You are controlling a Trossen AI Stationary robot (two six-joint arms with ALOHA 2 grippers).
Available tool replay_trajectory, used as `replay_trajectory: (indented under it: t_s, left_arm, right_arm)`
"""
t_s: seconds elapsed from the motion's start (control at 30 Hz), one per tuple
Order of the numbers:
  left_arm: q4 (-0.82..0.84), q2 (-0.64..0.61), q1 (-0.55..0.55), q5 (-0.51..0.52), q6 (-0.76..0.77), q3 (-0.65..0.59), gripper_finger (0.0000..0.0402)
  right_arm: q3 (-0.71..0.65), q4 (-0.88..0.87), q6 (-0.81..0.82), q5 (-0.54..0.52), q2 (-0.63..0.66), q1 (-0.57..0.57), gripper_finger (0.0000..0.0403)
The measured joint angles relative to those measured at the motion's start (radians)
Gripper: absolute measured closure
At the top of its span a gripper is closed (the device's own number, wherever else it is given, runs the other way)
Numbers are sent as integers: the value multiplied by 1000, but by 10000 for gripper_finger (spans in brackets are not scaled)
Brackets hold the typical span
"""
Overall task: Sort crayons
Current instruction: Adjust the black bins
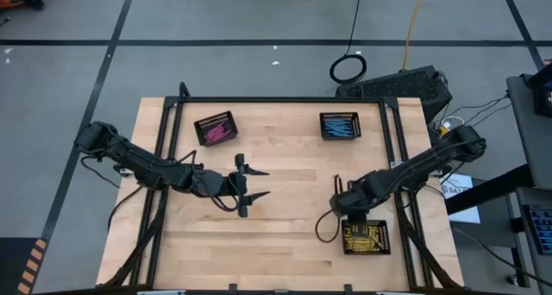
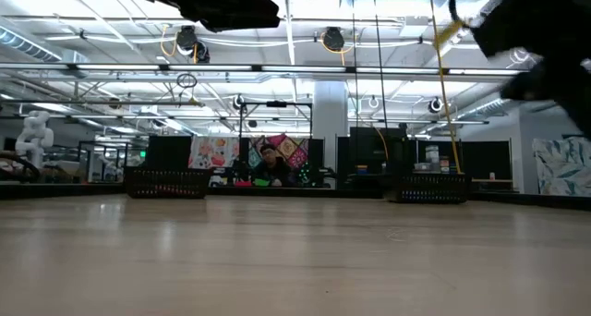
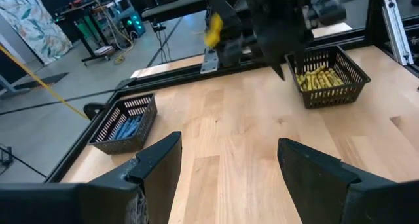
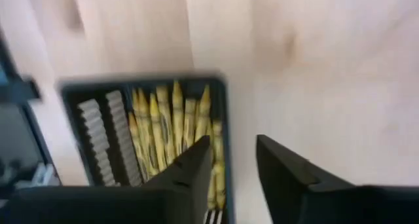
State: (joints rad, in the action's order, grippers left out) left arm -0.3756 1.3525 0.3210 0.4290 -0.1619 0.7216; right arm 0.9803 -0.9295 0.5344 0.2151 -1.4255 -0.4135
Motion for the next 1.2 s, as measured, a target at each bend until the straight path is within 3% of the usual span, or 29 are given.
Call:
replay_trajectory:
  t_s: [0.07,0.17,0.27,0.33,0.57,0.73,0.93,1.2]
  left_arm:
    - [2,-7,0,2,0,0,146]
    - [7,-19,0,23,0,0,146]
    - [59,-50,0,78,2,0,146]
    - [137,-86,0,121,43,0,146]
    - [584,-273,-22,142,389,0,146]
    - [830,-323,-42,159,575,0,146]
    - [863,-300,-58,173,600,0,146]
    - [856,-293,-64,178,600,0,146]
  right_arm:
    - [23,6,-32,-72,43,24,268]
    - [44,10,-103,-267,86,94,243]
    - [44,16,-263,-396,88,237,238]
    - [43,56,-398,-428,66,354,239]
    - [43,250,-820,-393,-74,714,239]
    - [43,247,-965,-390,-138,854,240]
    - [43,239,-1045,-366,-142,919,261]
    - [43,199,-1047,-290,-142,958,325]
